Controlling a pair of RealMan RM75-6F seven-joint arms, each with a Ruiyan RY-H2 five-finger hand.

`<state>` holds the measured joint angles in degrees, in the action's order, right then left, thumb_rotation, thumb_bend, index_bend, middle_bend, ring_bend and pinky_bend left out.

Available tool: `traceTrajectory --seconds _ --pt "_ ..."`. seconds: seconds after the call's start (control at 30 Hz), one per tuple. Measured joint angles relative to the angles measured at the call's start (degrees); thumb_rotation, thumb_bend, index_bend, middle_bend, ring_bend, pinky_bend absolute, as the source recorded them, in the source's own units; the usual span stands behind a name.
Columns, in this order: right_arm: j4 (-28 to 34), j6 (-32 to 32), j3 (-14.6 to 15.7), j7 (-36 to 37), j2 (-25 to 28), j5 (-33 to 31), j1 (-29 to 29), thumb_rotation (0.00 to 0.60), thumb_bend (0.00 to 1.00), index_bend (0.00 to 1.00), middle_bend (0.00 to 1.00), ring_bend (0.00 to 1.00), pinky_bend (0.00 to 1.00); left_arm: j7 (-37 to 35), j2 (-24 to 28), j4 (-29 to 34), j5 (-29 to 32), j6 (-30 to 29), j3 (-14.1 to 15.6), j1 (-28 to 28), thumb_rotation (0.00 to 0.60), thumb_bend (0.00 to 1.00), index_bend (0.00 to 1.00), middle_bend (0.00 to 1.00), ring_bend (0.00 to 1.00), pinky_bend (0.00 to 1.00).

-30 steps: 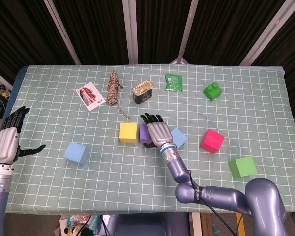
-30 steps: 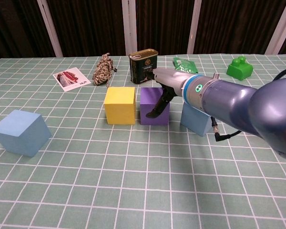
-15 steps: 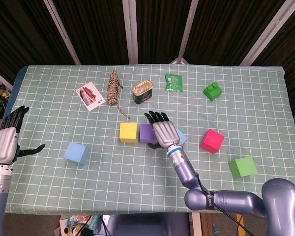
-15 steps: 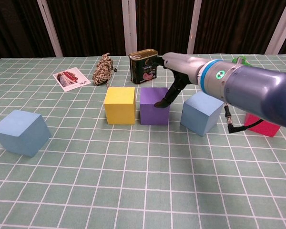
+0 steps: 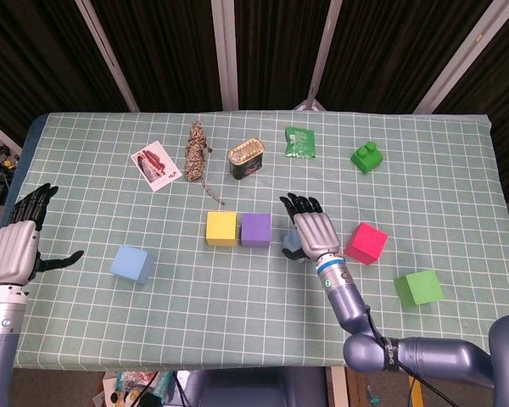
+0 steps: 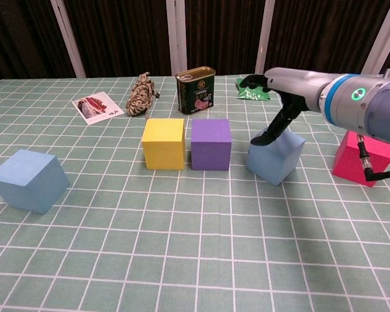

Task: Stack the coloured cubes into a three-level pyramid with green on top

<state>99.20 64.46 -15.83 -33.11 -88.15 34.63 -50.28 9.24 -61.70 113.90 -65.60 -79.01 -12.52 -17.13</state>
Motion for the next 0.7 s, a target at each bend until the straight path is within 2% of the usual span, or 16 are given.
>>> traceTrajectory --seconds 0.17,0.33,0.7 --pt "0.6 0.1 -0.7 -0.1 -0.4 -4.2 0.0 0.600 0.25 0.00 0.02 0.00 0.00 0.1 0.0 0.0 0.3 0.0 0.0 0.0 0.600 0.14 0.00 0.00 0.00 0.01" --pt "0.7 0.3 -0.8 -0.1 -1.5 -5.2 -0.3 0.600 0.25 0.00 0.02 0.00 0.00 -0.2 0.1 0.0 0.3 0.0 -0.1 0.0 0.600 0.14 0.00 0.00 0.00 0.01" --pt "-4.5 0.8 0.6 -1.0 -4.1 -7.2 -0.4 0.600 0.25 0.00 0.01 0.00 0.00 -1.0 0.6 0.0 0.3 -0.2 -0.2 0.3 0.600 0.14 0.00 0.00 0.00 0.01"
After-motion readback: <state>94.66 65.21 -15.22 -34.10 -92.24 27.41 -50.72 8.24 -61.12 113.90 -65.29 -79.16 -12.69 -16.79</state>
